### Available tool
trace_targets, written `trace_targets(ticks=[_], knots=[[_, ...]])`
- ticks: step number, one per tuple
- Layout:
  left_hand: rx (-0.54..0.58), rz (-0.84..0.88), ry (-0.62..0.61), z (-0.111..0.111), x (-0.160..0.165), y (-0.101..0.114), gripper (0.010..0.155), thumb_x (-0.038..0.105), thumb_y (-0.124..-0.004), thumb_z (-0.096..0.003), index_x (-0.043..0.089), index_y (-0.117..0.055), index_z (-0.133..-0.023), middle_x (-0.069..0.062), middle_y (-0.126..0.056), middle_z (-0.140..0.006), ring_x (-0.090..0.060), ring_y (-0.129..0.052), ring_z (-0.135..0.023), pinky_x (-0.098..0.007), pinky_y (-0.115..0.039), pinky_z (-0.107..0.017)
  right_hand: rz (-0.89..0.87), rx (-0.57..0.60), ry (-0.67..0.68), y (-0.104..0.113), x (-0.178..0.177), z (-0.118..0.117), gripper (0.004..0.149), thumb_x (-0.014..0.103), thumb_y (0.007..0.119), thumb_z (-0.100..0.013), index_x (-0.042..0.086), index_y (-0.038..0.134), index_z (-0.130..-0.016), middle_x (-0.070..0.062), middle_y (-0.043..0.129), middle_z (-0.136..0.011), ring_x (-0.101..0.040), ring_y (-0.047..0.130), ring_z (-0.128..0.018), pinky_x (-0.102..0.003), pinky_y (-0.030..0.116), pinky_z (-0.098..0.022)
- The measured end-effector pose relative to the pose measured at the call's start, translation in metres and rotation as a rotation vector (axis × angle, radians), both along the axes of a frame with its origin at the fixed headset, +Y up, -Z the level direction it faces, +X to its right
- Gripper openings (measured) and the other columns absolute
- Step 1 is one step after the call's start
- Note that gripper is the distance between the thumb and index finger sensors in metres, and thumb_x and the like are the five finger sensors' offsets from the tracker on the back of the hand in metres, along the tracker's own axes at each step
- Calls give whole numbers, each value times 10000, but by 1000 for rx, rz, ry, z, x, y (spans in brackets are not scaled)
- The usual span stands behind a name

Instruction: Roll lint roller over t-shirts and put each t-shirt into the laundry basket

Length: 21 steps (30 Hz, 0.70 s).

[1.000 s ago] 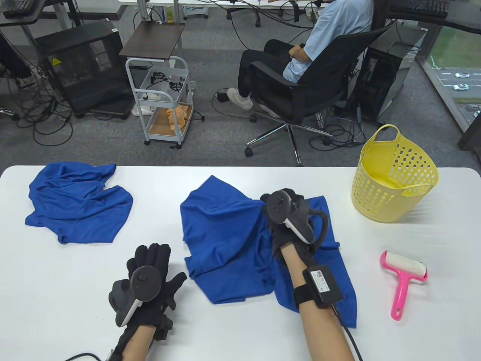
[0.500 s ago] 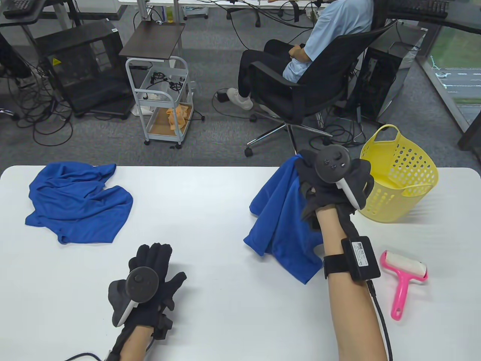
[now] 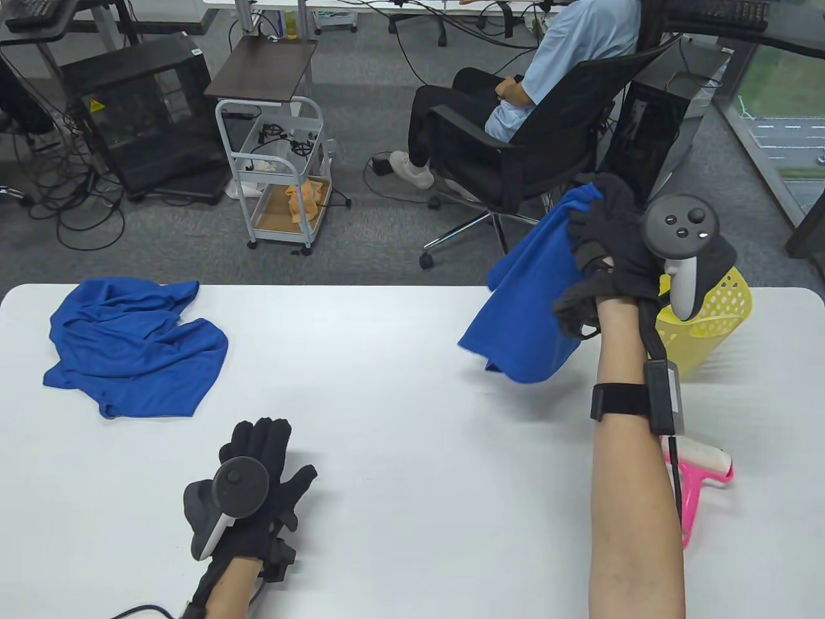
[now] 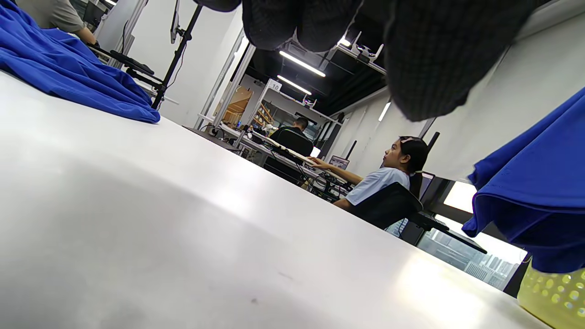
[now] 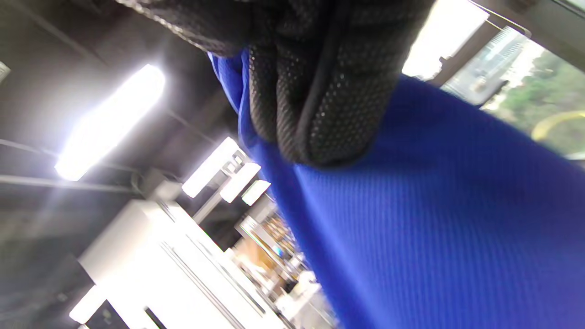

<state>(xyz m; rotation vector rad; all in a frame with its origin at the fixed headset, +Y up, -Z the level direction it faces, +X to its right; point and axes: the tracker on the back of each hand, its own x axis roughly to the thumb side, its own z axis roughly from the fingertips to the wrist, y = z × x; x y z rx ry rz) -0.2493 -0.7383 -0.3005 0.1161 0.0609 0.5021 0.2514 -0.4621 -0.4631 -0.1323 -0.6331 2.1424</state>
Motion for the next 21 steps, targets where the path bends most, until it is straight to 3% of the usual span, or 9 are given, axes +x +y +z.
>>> trace_targets(ticks=[3, 5, 7, 13, 16, 21], knots=[[0, 3, 2, -1, -2, 1, 808, 587, -833, -439, 331, -436, -1095, 32, -435, -1167, -285, -281, -1126, -472, -287, -798, 19, 82, 88, 12, 18, 2, 498, 377, 579, -611, 343, 380, -1066, -4, 619, -1135, -271, 670, -1045, -376, 642, -812], [-1, 4, 4, -1, -2, 1, 809, 589, -831, -438, 330, -435, -1095, 30, -434, -1168, -284, -280, -1125, -471, -286, -798, 61, 87, 76, 14, 32, 3, 517, 404, 567, -618, 406, 306, -1064, 76, 503, -1190, -210, 505, -1122, -375, 481, -859], [-4, 16, 2, -1, -3, 1, 809, 588, -829, -441, 330, -431, -1096, 34, -430, -1168, -285, -277, -1125, -472, -284, -798, 70, 20, 47, 10, 49, -2, 514, 417, 570, -616, 416, 314, -1062, 83, 482, -1201, -202, 385, -1136, -384, 403, -863], [-9, 19, -4, -2, -3, 1, 811, 589, -826, -441, 330, -426, -1097, 31, -423, -1169, -284, -272, -1125, -471, -281, -798, 65, -106, -102, -34, 101, -15, 550, 410, 582, -609, 337, 300, -1076, -12, 490, -1189, -282, 410, -1099, -427, 430, -823], [-11, 21, -5, -2, -3, 1, 812, 590, -825, -442, 331, -420, -1098, 31, -420, -1170, -285, -266, -1125, -472, -279, -798, 22, -144, -106, -53, 117, -20, 550, 403, 589, -607, 304, 324, -1078, -58, 500, -1179, -323, 420, -1080, -457, 434, -802], [-21, 8, 0, -3, -3, -1, 815, 589, -824, -443, 329, -416, -1099, 31, -415, -1170, -286, -263, -1124, -472, -277, -797, 65, -147, -188, -70, 129, -20, 537, 405, 594, -601, 303, 354, -1071, -62, 561, -1154, -324, 487, -1064, -455, 473, -790]])
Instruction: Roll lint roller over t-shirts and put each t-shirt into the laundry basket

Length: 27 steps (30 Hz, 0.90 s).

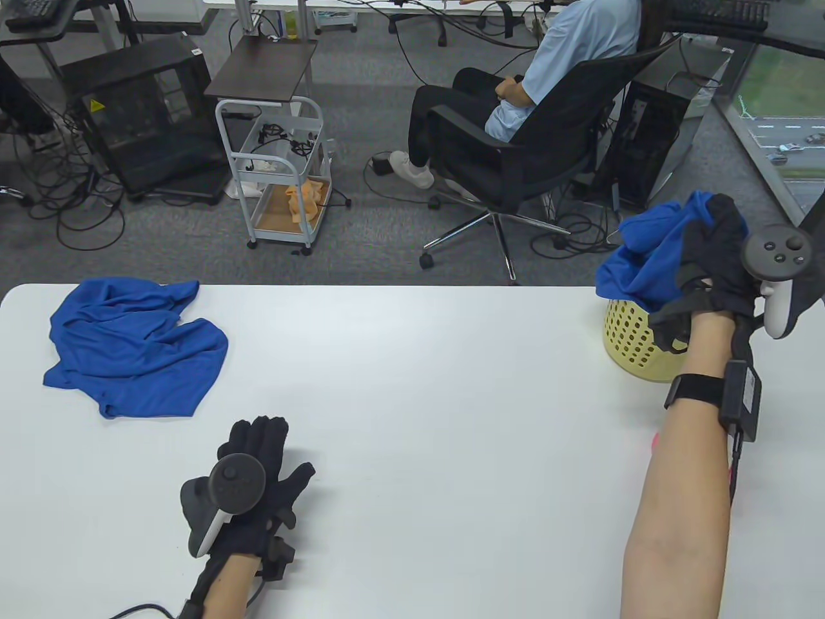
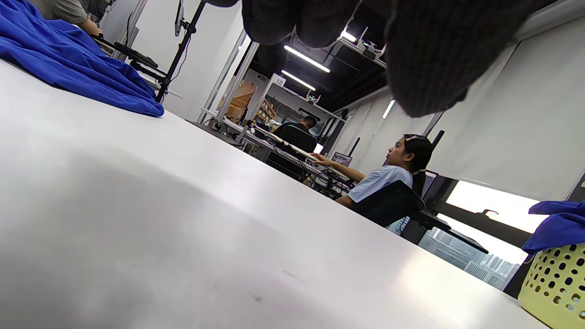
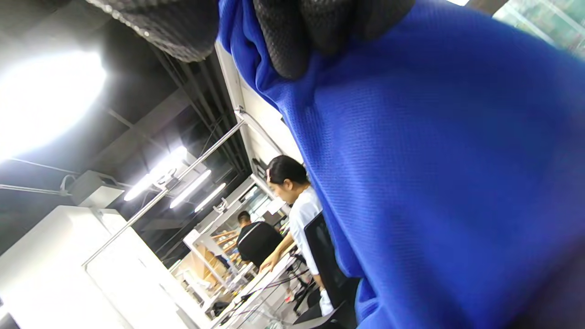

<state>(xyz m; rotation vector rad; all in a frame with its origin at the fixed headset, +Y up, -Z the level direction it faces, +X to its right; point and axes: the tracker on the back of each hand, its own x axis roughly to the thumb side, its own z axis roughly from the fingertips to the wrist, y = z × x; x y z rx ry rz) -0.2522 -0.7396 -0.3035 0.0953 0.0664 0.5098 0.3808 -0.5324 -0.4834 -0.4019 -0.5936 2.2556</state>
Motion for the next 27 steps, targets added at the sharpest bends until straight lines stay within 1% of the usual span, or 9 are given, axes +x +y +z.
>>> trace_targets(ticks=[5, 9, 13, 15, 17, 19, 21, 23, 27], knots=[[-3, 2, 11, -1, -3, -1, 815, 587, -824, -443, 328, -414, -1099, 30, -412, -1170, -286, -259, -1123, -471, -273, -796, 26, 107, -35, 8, 4, 10, 538, 424, 590, -601, 343, 322, -1061, -10, 530, -1169, -279, 450, -1090, -429, 443, -818], [-11, -2, 7, -2, -2, -2, 815, 587, -823, -443, 328, -414, -1099, 29, -411, -1170, -285, -258, -1123, -471, -273, -796, 77, 101, -72, 11, 5, 13, 526, 450, 584, -603, 373, 323, -1053, 26, 543, -1167, -247, 468, -1102, -419, 456, -829], [-12, -11, -1, -1, 1, -2, 814, 589, -822, -444, 330, -413, -1098, 30, -412, -1170, -284, -259, -1123, -471, -274, -796, 87, -129, -68, -10, 3, -7, 514, 453, 608, -598, 322, 443, -1067, -77, 657, -1121, -352, 581, -1050, -494, 542, -781], [-13, -10, -1, -1, 1, -2, 815, 588, -823, -443, 329, -414, -1099, 31, -412, -1170, -285, -260, -1123, -471, -274, -796, 138, -250, -70, -26, 0, -19, 497, 451, 621, -595, 321, 524, -1065, -131, 731, -1053, -407, 664, -967, -565, 576, -722], [-11, -8, 2, -1, 0, -2, 815, 589, -823, -442, 330, -414, -1098, 30, -412, -1171, -286, -261, -1123, -472, -275, -796, 218, -429, -103, -41, -6, -27, 511, 484, 623, -591, 360, 513, -1074, -124, 777, -996, -405, 723, -899, -573, 612, -696], [-11, -3, 8, -1, -2, -1, 813, 587, -822, -444, 329, -414, -1098, 29, -414, -1170, -288, -263, -1123, -473, -275, -795, 303, -501, -134, -50, -12, -35, 492, 481, 631, -585, 356, 565, -1056, -122, 789, -965, -399, 743, -866, -575, 631, -677], [-14, 2, 10, -1, -3, -2, 813, 587, -822, -443, 331, -414, -1098, 28, -413, -1170, -288, -262, -1123, -474, -275, -795, 362, -535, -138, -53, -18, -39, 483, 483, 627, -586, 354, 579, -1049, -111, 780, -976, -397, 730, -879, -576, 621, -685], [-16, 1, 11, -2, -3, -2, 813, 587, -822, -444, 331, -413, -1098, 29, -412, -1171, -287, -260, -1124, -474, -273, -796, 419, -515, -185, -49, -23, -40, 452, 479, 637, -582, 358, 637, -1018, -62, 855, -895, -352, 802, -826, -550, 677, -661], [-19, -2, 5, -2, -3, -2, 814, 587, -822, -445, 330, -411, -1100, 28, -410, -1171, -287, -259, -1124, -475, -272, -795, 477, -456, -236, -22, -35, -34, 434, 504, 650, -576, 344, 708, -976, 3, 939, -781, -289, 891, -743, -510, 746, -620]])
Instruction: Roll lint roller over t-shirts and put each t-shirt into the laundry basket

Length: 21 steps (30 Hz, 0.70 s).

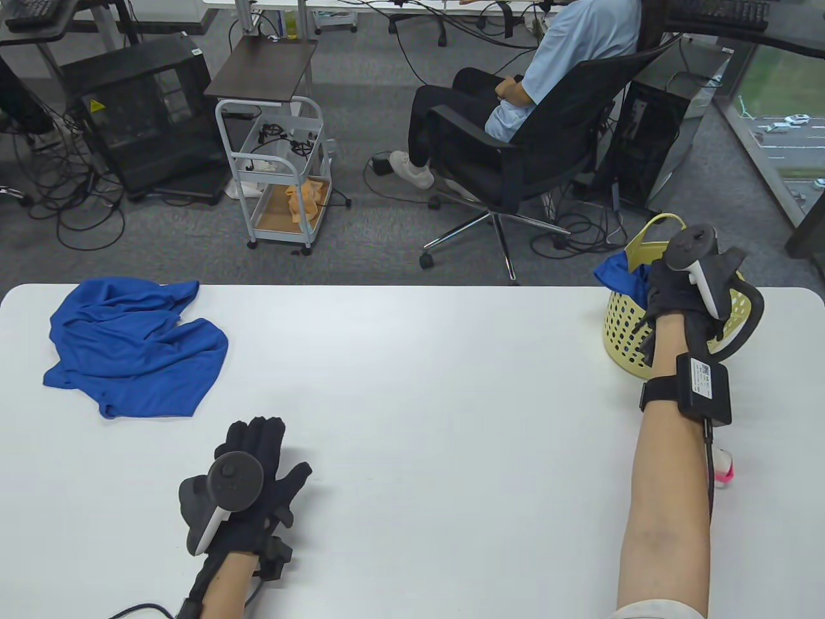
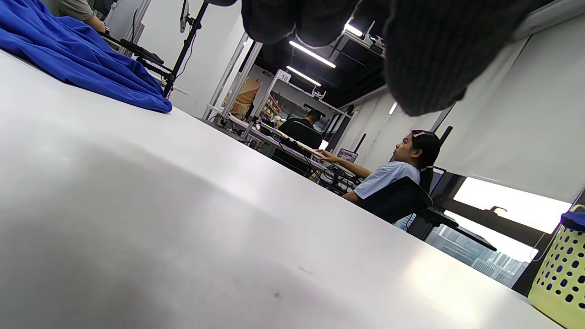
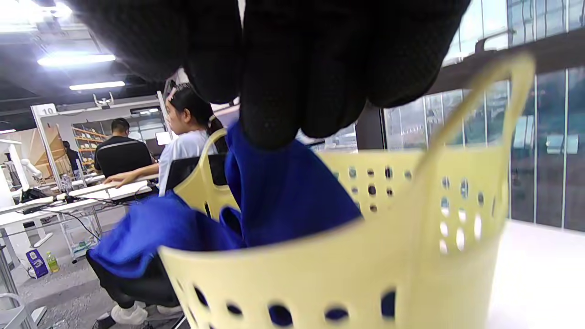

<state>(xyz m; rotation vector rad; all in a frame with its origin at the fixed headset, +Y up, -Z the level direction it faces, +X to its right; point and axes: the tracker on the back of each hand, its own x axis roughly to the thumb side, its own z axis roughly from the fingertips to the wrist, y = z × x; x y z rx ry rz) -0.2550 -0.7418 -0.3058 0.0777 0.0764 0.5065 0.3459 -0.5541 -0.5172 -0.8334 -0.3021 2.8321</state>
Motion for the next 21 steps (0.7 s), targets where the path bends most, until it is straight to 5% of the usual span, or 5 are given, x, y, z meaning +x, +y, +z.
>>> trace_targets(ticks=[5, 10, 13, 21], knots=[[8, -2, -9, 0, 1, 1, 812, 585, -822, -445, 333, -412, -1099, 28, -412, -1171, -288, -260, -1124, -476, -273, -794, 39, 136, 53, 34, -26, 28, 441, 501, 645, -574, 320, 711, -972, -13, 916, -844, -307, 876, -781, -520, 732, -631], [6, -15, -29, 0, 6, 1, 812, 584, -823, -446, 334, -411, -1099, 28, -409, -1172, -291, -259, -1124, -479, -271, -794, -8, 276, 190, 23, -68, 80, 461, 482, 648, -573, 285, 691, -987, -48, 862, -932, -336, 842, -829, -536, 711, -643], [12, -28, -39, 1, 11, 2, 819, 588, -823, -445, 335, -403, -1101, 30, -401, -1174, -292, -255, -1124, -479, -269, -794, -61, 317, 282, -1, -96, 117, 472, 476, 654, -571, 276, 675, -998, -67, 828, -971, -351, 818, -855, -545, 694, -654], [-6, -125, -71, -2, 28, -1, 835, 594, -828, -441, 332, -392, -1103, 30, -388, -1176, -287, -231, -1123, -481, -250, -791, -161, 250, 455, -109, -161, 208, 523, 468, 665, -566, 261, 587, -1040, -96, 587, -1138, -419, 599, -994, -601, 556, -706]])
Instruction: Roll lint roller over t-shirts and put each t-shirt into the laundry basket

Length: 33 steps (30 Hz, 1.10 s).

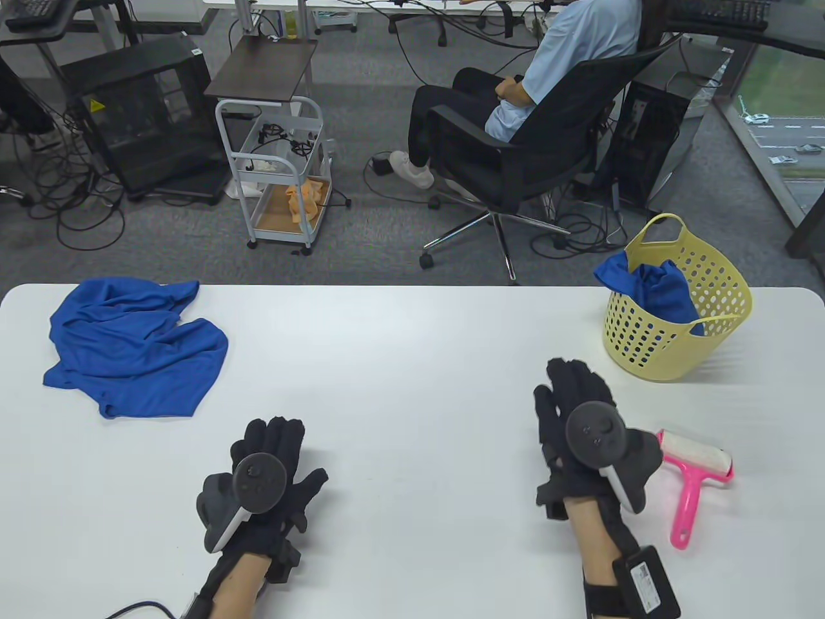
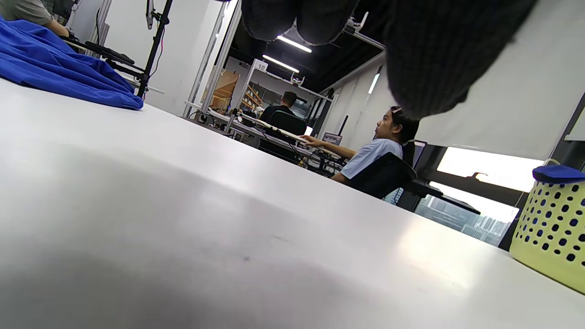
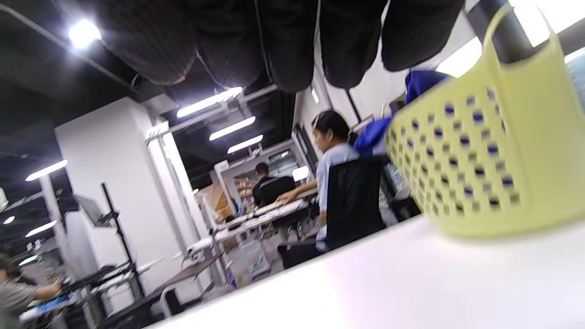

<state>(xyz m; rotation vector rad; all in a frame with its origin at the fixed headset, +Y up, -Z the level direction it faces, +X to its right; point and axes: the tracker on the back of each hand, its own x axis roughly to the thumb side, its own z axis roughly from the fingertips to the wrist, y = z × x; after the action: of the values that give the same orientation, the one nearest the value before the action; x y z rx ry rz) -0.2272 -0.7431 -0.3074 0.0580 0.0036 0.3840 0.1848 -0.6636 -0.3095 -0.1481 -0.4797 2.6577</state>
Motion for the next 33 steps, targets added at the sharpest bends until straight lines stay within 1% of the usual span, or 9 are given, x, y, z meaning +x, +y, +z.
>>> trace_targets(ticks=[3, 7, 11, 14, 17, 19, 24, 28, 33], knots=[[-6, -17, -5, 0, 3, -2, 842, 598, -827, -439, 330, -384, -1104, 23, -380, -1176, -288, -228, -1121, -480, -248, -791, 44, -38, 18, -29, -16, 15, 576, 477, 655, -563, 246, 505, -1069, -106, 486, -1169, -435, 491, -1022, -616, 485, -713], [-14, -25, -7, 0, 4, -3, 851, 601, -826, -438, 327, -376, -1106, 21, -371, -1178, -289, -221, -1121, -481, -244, -790, 77, -120, 68, -53, -31, 20, 629, 504, 630, -554, 239, 430, -1089, -115, 316, -1191, -440, 285, -1031, -627, 369, -712], [-38, -49, 7, -3, 1, -3, 864, 606, -822, -439, 323, -357, -1110, 19, -345, -1182, -291, -212, -1121, -483, -238, -791, 120, -144, 82, -62, -36, 16, 667, 522, 609, -551, 235, 353, -1097, -115, 242, -1187, -427, 220, -1027, -627, 319, -706], [-91, -40, 12, -17, -13, 3, 880, 603, -810, -445, 323, -312, -1113, 14, -295, -1186, -293, -202, -1124, -483, -233, -795, 118, -161, 88, -65, -32, 13, 676, 527, 604, -551, 233, 338, -1098, -115, 233, -1187, -422, 208, -1026, -623, 310, -707], [-131, -114, 70, -45, -44, 13, 894, 614, -792, -451, 324, -268, -1115, 14, -255, -1187, -292, -193, -1125, -481, -231, -797, 108, -180, 94, -69, -27, 11, 678, 527, 605, -552, 230, 336, -1098, -116, 225, -1186, -419, 194, -1025, -623, 300, -705], [-187, -131, 143, -74, -76, 18, 904, 616, -787, -451, 325, -245, -1113, 17, -238, -1186, -290, -187, -1126, -479, -229, -798, 144, -194, 86, -69, -23, 9, 685, 530, 605, -553, 226, 328, -1100, -116, 218, -1186, -419, 185, -1024, -622, 295, -706], [-349, -119, 376, -127, -152, 12, 934, 635, -763, -446, 320, -178, -1102, 16, -207, -1182, -285, -184, -1126, -472, -229, -801, 133, -190, 75, -67, -18, 7, 692, 531, 606, -553, 221, 315, -1100, -111, 199, -1184, -415, 165, -1020, -621, 282, -705], [-445, -46, 546, -142, -194, -4, 951, 634, -743, -451, 317, -113, -1089, 11, -213, -1183, -290, -191, -1126, -473, -232, -802, 155, -173, 73, -65, -19, 9, 692, 530, 607, -553, 220, 319, -1100, -109, 202, -1185, -414, 162, -1020, -620, 282, -704], [-505, 93, 610, -153, -213, -21, 902, 604, -758, -462, 321, -202, -1113, -3, -214, -1186, -343, -229, -1126, -510, -284, -806, 144, -160, 68, -62, -18, 11, 690, 527, 609, -553, 216, 323, -1099, -110, 205, -1183, -411, 157, -1018, -620, 278, -702]])
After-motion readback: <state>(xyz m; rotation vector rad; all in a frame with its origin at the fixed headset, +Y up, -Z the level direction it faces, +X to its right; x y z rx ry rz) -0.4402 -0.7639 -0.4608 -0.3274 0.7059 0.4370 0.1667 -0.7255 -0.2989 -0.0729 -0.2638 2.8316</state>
